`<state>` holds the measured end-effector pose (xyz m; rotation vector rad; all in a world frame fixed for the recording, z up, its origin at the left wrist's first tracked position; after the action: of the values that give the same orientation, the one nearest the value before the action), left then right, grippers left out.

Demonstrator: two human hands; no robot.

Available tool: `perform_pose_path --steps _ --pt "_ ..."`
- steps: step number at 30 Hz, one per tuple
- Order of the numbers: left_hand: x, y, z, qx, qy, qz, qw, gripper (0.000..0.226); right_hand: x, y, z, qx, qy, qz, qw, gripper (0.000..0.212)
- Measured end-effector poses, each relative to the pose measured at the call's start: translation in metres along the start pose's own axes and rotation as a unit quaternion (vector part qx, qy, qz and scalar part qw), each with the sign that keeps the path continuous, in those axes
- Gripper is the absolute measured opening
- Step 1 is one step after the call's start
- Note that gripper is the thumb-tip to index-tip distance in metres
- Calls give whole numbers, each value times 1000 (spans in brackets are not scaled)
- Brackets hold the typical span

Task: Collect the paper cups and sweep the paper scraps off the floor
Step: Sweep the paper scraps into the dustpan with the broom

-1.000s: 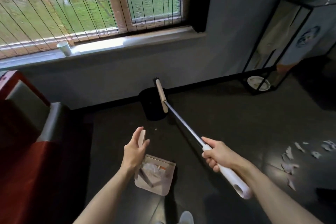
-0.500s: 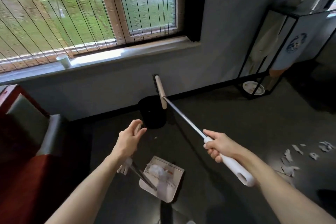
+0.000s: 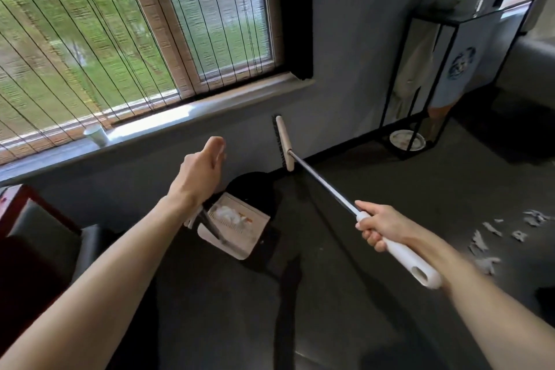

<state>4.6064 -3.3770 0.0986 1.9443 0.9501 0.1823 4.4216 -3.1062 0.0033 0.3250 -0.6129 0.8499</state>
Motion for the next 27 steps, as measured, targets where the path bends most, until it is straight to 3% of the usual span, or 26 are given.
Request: perform_pose_path --steps 5,9,15,19,22,27 --pt "-48 -16 -7 -107 -95 52 988 15 -3 7 -12 -22 -16 -26 999 70" --pt "-65 -76 6 -183 -142 178 956 37 -12 8 -19 -33 -36 -37 998 70" --pt "-39 -159 29 -136 -92 319 934 48 -39 5 -8 -29 -42 -43 998 69" --pt "-22 -176 47 -167 6 366 915 73 -51 -5 7 -34 -34 -35 998 69" --pt "-16 -179 47 -189 1 378 906 59 -55 -13 19 -32 -21 -31 999 70" --pt "-6 -185 45 -274 -53 373 885 58 -56 -21 37 -36 2 -17 999 71"
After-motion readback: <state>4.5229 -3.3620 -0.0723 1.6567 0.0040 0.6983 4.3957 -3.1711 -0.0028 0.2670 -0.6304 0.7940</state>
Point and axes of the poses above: each hand's wrist, its own x-axis away from the middle knuckle, its own y-axis out of the back of the hand, z = x × y, the point moved 3 cm from there along -x, towards the middle knuckle, and after that the axes turned 1 degree about x, right-handed, at the moved point
